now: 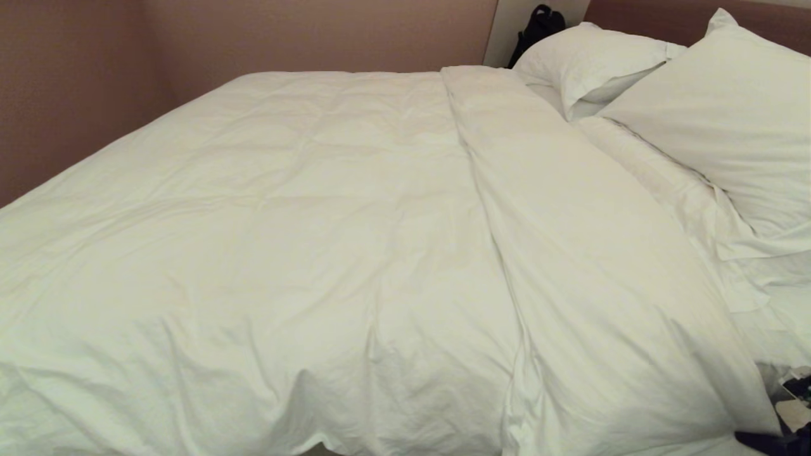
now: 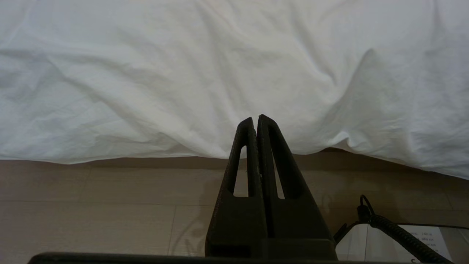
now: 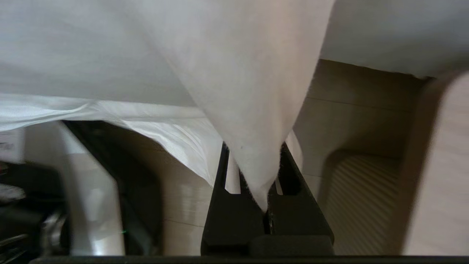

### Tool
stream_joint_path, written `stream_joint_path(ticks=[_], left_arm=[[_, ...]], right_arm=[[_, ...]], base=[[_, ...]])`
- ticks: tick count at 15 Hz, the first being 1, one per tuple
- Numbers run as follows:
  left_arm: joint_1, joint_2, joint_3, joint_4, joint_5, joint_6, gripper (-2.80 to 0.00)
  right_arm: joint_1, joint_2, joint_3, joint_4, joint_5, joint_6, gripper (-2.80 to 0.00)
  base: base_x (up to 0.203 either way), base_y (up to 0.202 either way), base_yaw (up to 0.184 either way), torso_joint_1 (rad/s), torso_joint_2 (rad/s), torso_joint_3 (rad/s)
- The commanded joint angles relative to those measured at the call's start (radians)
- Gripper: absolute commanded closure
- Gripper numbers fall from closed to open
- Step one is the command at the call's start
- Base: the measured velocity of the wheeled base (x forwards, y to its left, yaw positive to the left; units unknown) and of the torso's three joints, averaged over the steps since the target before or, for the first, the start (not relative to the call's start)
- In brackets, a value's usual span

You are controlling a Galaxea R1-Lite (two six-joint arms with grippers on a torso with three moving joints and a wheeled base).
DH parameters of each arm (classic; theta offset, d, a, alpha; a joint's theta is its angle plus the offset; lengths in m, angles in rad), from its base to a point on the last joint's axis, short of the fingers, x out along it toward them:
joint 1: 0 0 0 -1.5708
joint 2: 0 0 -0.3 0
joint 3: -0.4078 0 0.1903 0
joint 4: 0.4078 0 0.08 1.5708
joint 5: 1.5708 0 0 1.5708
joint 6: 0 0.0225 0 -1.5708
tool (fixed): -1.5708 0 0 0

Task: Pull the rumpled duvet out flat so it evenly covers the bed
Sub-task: Flatten the corners of the folded blanket

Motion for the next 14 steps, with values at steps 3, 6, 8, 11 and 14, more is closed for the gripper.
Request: stream_joint_path(ticks=[3,6,8,11,14], left_arm=[[0.000,0.000,0.000,0.001,0.000,0.000,0.00],[0.000,0.000,0.000,0.001,0.000,0.000,0.00],[0.000,0.000,0.000,0.001,0.000,0.000,0.00],[0.000,0.000,0.000,0.001,0.000,0.000,0.00],[0.000,0.000,0.000,0.001,0.000,0.000,0.00]], right_arm=[[-0.012,0.053,0.004,-0.135,-0.042,-0.005,0.00],[-0.019,0.081,0.004,-0.175,-0.062,-0.005,0.00],[-0.025,0.095,0.004,-0.198,-0.077,-0.006,0.00],[-0.033,0.099,0.010,-0.230,-0.110,-0.011,0.00],[-0.042,0.111,0.006,-0.232,-0.118,-0.012,0.00]], base=[[0.000,0.000,0.000,0.000,0.00,0.000],[0.000,0.000,0.000,0.000,0.00,0.000],[0.000,0.000,0.000,0.000,0.00,0.000],[0.000,0.000,0.000,0.000,0.00,0.000],[0.000,0.000,0.000,0.000,0.00,0.000]])
